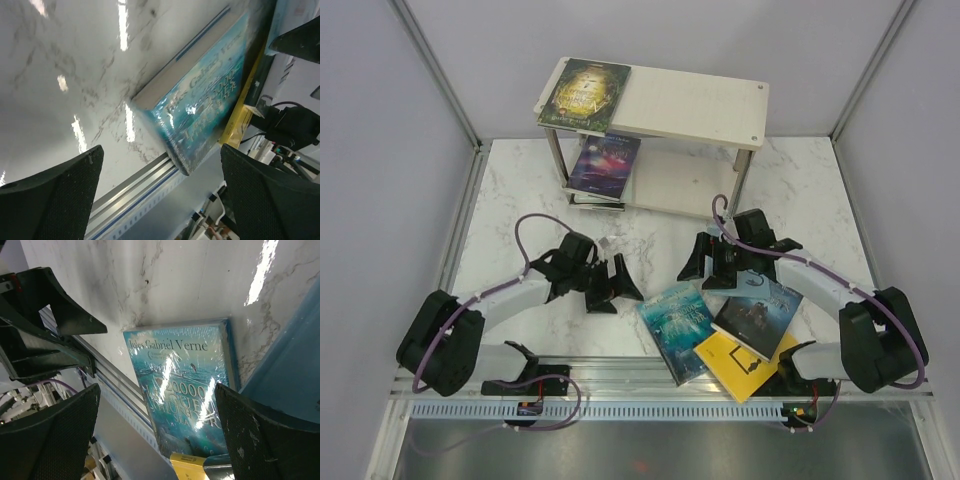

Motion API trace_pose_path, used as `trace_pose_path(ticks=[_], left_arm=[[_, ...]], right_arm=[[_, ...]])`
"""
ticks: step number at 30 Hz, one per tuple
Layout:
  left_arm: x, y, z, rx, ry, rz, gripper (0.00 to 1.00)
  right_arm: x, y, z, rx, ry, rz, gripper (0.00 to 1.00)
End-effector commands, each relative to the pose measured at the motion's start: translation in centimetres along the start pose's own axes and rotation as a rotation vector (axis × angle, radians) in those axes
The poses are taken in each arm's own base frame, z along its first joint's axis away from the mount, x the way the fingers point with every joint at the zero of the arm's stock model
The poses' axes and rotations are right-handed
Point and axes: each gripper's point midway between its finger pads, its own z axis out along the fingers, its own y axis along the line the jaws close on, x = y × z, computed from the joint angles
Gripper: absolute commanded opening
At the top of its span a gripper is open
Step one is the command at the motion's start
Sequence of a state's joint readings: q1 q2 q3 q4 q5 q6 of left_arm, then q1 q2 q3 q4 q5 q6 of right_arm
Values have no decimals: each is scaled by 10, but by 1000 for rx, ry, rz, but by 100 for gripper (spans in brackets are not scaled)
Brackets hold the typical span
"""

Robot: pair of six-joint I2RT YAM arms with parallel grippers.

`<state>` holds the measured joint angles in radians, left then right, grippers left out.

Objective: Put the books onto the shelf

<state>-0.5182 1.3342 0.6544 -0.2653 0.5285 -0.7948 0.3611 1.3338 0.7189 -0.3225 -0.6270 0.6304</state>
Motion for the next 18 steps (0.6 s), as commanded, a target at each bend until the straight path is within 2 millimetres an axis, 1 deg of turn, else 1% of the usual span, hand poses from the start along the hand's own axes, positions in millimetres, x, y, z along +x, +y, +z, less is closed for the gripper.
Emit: trace_pose_path(ticks=[1,2,3,4,6,7,8,9,10,11,12,14,15,16,17,18], left_arm=[[16,-18,-2,152,-1,-45,100],[19,-18,-2,159,-2,-44,100],[27,-16,0,159,18,-44,100],[32,-15,2,154,31,-52,100],[46,-12,12,140,70,-48,100],[51,-15,15,149,75,-51,100],[55,-16,19,149,81,-47,100],[63,-20,27,148,86,-23,100],[67,-22,32,145,89,-37,100],[71,-22,36,138,98,-39,100],[78,-23,42,127,99,-25,100],[85,-15,54,88,111,-52,100],[90,-11,60,70,108,-50,100],[92,-4,68,46,107,-83,100],[96,4,71,27,105,-106,100],[99,10,76,13,97,-121,100]], right_arm=[[10,-1,5,26,42,-109,98],[14,-9,9,68,45,-114,98],[22,-20,10,102,65,-110,98],[26,-29,11,132,73,-106,98],[37,-56,9,237,93,-106,98],[39,-65,8,275,97,-117,98],[41,-79,4,343,96,-125,98],[45,-82,4,351,104,-123,98],[44,-79,5,347,99,-129,98],[49,-76,8,357,110,-158,98],[48,-83,8,411,103,-164,98],[58,-89,13,440,125,-146,98],[72,-99,16,455,162,-117,98],[80,-102,18,454,176,-96,98],[85,-99,25,432,166,-65,98],[103,-108,26,436,193,-35,98]])
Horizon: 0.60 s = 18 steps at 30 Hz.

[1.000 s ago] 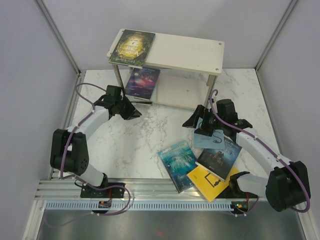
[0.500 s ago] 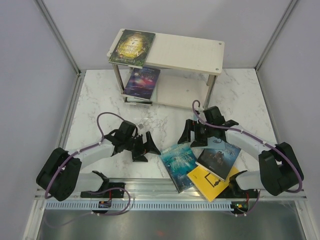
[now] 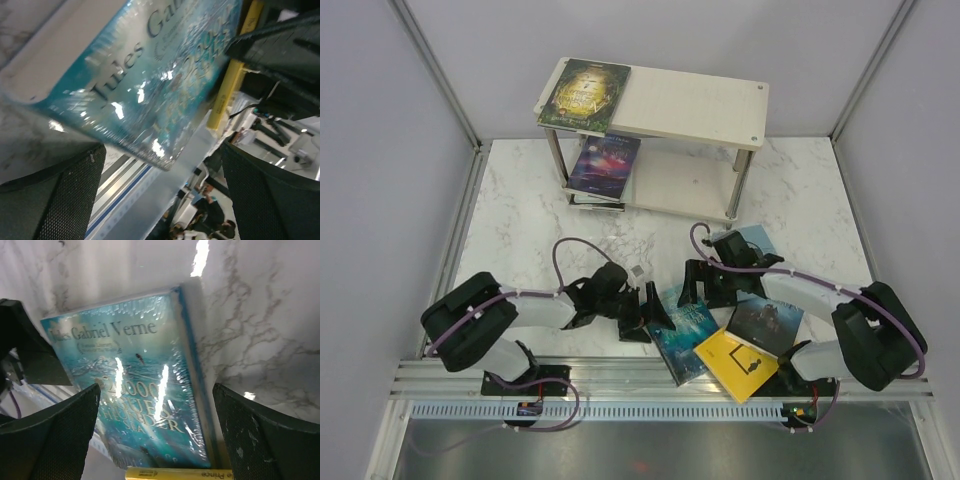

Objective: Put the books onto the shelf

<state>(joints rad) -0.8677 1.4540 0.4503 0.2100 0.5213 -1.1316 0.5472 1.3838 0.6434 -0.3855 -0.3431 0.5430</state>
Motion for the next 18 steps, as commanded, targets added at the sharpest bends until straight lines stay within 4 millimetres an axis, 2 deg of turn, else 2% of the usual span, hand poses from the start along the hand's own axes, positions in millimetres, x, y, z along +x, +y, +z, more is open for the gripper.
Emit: trace_pose_path(ticks=[1,2,5,7,10,11,14,16,17,18], left_arm=[[-9,28,21,-54,-117,-120,100],[-6,42,25,-73,-121,-148,100],[-11,34,32,39,-194,-169,100],[-13,29,32,94,-220,-207,98],[-21,15,22,202,-286,-232,86],[-20,17,18,209,-297,-240,82],[-24,5,9,254,-324,-216,56],[-23,-2,3,261,-327,-182,35],[-23,-5,0,262,-331,-166,9],[-22,-8,-4,255,-330,-137,3]], right_arm=[[64,-36,22,108,133,114,98],[68,-26,28,72,123,131,98],[101,-27,35,44,154,212,98],[109,-23,35,23,154,224,98],[117,-22,34,17,150,248,98],[119,-22,33,15,149,243,98],[119,-23,30,19,130,254,98],[116,-21,28,12,111,257,98],[113,-19,27,10,106,254,98],[111,-16,26,5,99,251,98]])
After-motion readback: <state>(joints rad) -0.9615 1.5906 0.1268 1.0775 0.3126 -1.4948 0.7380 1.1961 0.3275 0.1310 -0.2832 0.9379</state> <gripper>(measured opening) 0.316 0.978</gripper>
